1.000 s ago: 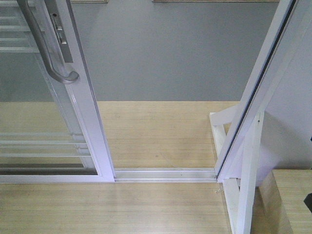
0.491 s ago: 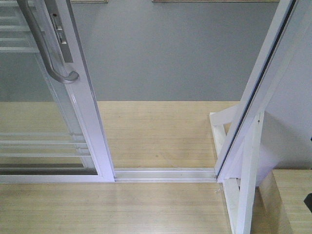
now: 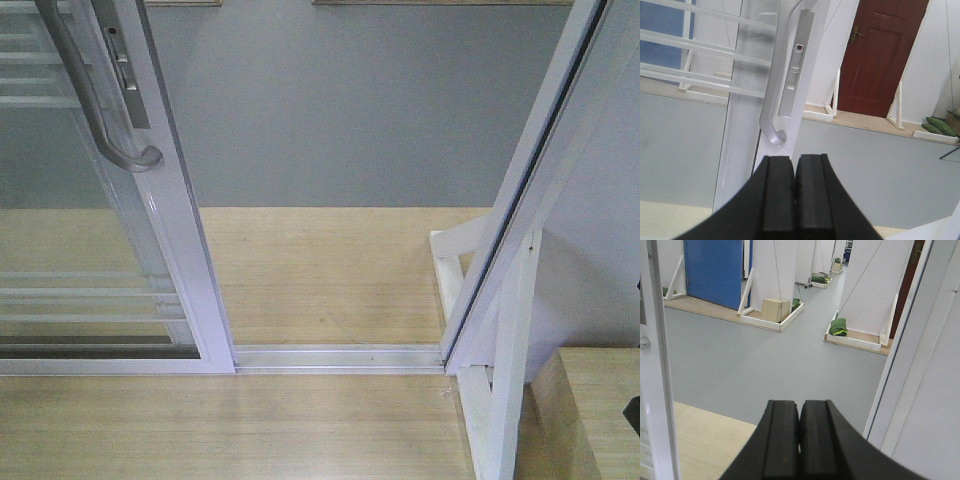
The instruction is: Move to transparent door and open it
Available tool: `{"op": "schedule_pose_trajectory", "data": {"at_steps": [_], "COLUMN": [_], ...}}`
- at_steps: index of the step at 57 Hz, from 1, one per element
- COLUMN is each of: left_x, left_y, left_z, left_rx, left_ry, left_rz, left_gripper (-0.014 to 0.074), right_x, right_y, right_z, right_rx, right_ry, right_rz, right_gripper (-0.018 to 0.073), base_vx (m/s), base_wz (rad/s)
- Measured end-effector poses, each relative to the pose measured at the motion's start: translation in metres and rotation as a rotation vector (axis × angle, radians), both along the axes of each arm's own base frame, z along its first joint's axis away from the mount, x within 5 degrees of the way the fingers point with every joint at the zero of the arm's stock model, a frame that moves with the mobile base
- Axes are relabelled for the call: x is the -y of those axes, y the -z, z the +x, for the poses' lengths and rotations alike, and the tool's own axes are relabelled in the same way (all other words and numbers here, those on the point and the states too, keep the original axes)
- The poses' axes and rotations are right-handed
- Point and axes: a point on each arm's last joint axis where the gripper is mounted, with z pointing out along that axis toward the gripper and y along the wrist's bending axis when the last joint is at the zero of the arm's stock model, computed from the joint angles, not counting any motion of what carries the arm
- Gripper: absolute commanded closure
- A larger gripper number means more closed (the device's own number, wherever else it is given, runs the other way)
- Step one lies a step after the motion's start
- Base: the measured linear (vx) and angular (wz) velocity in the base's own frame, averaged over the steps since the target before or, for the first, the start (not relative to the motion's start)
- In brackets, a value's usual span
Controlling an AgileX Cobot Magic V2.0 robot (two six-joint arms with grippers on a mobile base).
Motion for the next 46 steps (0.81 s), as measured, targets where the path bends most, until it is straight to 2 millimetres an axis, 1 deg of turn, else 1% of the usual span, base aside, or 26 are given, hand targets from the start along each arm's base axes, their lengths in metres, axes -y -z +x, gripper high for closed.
{"op": "schedule_pose_trajectory", "data": {"at_steps": [12,19,22,27,35,38,46], "left_x": [0.000,0.000,0.000,0.000,0.000,0.000,0.000], "left_y": [0.000,0.000,0.000,0.000,0.000,0.000,0.000], "left_z": [0.000,0.000,0.000,0.000,0.000,0.000,0.000], "left_rx": [0.000,0.000,0.000,0.000,0.000,0.000,0.000], "left_ry": [0.000,0.000,0.000,0.000,0.000,0.000,0.000], "left_rz": [0.000,0.000,0.000,0.000,0.000,0.000,0.000], "left_gripper": [0.0600,0.0600,0.0600,0.0600,0.0600,0.0600,0.0600], "right_x": [0.000,-0.002,-0.003,-0.004,-0.002,-0.001,0.001], "right_y": [0.000,0.000,0.004,0.018,0.054,0.065,0.069], "right_z": [0.000,0.000,0.000,0.002,-0.003,-0.006,-0.011], "right_rx": [-0.002,-0.021,-0.023,-0.018,0.021,0.048,0.084], "right_ry": [-0.001,-0.010,-0.017,-0.022,-0.019,-0.021,0.003], "right_rz": [0.006,0.082,0.119,0.168,0.192,0.199,0.207], "right_gripper": [0.0446,0.0445,0.0445,0.0443,0.0443,0.0443,0.0443], "base_vx": [0.00,0.00,0.00,0.00,0.00,0.00,0.00], "base_wz": [0.00,0.00,0.00,0.00,0.00,0.00,0.00]}}
